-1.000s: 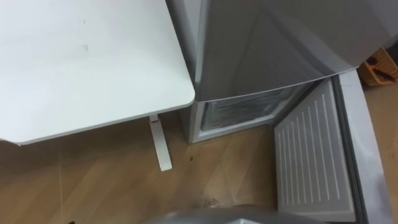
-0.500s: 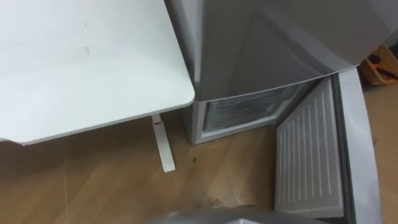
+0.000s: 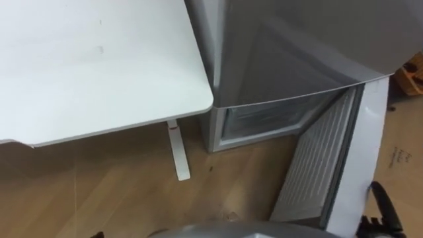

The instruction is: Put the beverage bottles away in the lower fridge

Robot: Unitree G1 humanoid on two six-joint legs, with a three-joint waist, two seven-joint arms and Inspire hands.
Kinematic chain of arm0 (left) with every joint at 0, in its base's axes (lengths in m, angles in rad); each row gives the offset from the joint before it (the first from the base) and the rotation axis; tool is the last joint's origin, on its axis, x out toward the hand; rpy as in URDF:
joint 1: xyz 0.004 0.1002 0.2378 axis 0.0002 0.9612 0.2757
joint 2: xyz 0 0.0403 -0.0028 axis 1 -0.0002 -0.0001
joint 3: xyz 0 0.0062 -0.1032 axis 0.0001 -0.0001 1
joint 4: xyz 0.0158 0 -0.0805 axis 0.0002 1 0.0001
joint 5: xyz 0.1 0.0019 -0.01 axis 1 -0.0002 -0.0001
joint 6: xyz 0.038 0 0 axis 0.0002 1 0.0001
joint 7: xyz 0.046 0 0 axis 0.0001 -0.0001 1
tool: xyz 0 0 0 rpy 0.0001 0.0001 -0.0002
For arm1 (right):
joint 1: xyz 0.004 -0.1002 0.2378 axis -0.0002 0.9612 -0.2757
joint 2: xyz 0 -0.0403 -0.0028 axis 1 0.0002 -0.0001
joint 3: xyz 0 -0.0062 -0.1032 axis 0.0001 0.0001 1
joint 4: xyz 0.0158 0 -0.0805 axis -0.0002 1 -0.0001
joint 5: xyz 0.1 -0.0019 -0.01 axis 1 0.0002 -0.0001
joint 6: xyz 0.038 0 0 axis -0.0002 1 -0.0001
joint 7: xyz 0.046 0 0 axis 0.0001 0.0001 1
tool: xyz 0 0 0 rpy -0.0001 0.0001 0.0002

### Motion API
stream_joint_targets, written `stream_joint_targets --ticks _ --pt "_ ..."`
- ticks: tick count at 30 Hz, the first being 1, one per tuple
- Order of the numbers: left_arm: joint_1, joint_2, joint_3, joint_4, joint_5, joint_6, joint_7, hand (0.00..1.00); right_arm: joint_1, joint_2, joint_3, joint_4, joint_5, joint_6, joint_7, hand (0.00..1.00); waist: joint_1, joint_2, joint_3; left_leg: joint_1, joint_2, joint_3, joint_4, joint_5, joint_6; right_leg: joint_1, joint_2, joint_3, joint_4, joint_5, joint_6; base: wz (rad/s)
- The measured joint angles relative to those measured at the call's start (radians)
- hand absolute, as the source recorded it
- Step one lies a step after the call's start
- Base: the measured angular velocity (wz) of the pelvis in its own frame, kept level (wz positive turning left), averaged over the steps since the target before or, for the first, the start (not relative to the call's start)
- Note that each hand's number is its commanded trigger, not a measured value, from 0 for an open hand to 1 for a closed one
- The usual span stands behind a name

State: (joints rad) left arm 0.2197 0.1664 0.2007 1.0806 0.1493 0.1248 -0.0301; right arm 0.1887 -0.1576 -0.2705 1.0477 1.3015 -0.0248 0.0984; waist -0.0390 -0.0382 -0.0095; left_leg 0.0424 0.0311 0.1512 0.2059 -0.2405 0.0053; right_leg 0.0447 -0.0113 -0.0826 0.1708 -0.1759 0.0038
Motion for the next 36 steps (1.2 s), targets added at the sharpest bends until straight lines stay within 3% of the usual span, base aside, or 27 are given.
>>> stream_joint_targets --ticks 4,7,9,12,15,17,22,28,36 --pt "-0.024 -0.004 -0.058 0.006 -0.008 -0.006 0.026 0.0 0.029 0.024 0.279 -0.092 -0.007 0.014 0.146 0.0 0.048 0.013 0.0003 -0.005 0.01 0.005 0.0 -0.003 -0.005 -0.008 0.009 -0.004 -0.002 0.009 -0.006 -0.1" --pt "-0.032 -0.015 -0.109 0.006 -0.019 -0.027 0.026 0.0 0.014 0.035 0.408 -0.101 -0.035 0.053 0.225 0.0 0.074 0.037 0.0023 -0.015 0.007 -0.015 -0.001 -0.003 -0.005 -0.008 0.006 -0.027 -0.002 0.009 -0.006 0.18" --pt "-0.021 -0.03 -0.11 0.006 -0.04 -0.035 0.027 0.0 0.006 0.036 0.448 -0.113 -0.049 0.073 0.264 0.0 0.077 0.046 0.0039 -0.016 0.004 -0.019 -0.001 -0.003 -0.005 -0.005 0.002 -0.048 -0.002 0.009 -0.006 0.17" --pt "-0.005 -0.042 -0.116 0.006 -0.082 -0.041 0.027 0.0 -0.009 0.035 0.461 -0.115 -0.051 0.089 0.313 0.0 0.074 0.063 0.0053 -0.015 0.001 -0.028 0.0 -0.002 -0.003 0.004 -0.003 -0.077 -0.006 0.009 -0.005 0.11" --pt "0.006 -0.041 -0.125 0.003 -0.08 -0.049 0.037 0.0 -0.014 0.032 0.465 -0.115 -0.097 0.091 0.341 0.0 0.075 0.051 0.0053 -0.018 -0.003 -0.045 -0.001 0.0 -0.003 0.01 -0.004 -0.088 -0.017 0.009 -0.005 0.11" --pt "0.006 -0.038 -0.124 0.0 -0.078 -0.051 0.047 0.0 -0.024 0.027 0.462 -0.104 -0.192 0.091 0.342 0.0 0.067 0.042 0.0064 -0.023 -0.004 -0.048 0.001 0.001 -0.003 0.01 -0.006 -0.094 -0.019 0.009 -0.005 0.08" --pt "-0.013 -0.021 -0.123 0.001 -0.079 -0.051 0.069 0.0 -0.095 0.008 0.44 0.037 -0.653 0.089 0.326 0.0 0.066 0.015 0.0116 -0.039 -0.007 -0.074 0.012 0.001 -0.002 0.009 -0.008 -0.113 -0.02 0.009 -0.005 0.12" --pt "-0.004 -0.013 -0.096 0.016 -0.078 -0.043 0.073 0.0 -0.12 0.005 0.414 0.191 -0.906 0.092 0.264 0.0 0.074 -0.008 0.0148 -0.021 -0.011 -0.112 0.014 0.001 -0.002 0.041 -0.008 -0.124 -0.021 0.009 -0.005 0.2" --pt "0.014 -0.017 -0.074 0.087 -0.018 -0.004 0.073 0.0 -0.123 0.013 0.346 0.254 -0.907 0.097 0.216 0.0 0.074 -0.007 0.0142 -0.011 -0.012 -0.119 0.014 0.001 -0.002 0.057 -0.007 -0.121 -0.022 0.008 -0.004 0.03"
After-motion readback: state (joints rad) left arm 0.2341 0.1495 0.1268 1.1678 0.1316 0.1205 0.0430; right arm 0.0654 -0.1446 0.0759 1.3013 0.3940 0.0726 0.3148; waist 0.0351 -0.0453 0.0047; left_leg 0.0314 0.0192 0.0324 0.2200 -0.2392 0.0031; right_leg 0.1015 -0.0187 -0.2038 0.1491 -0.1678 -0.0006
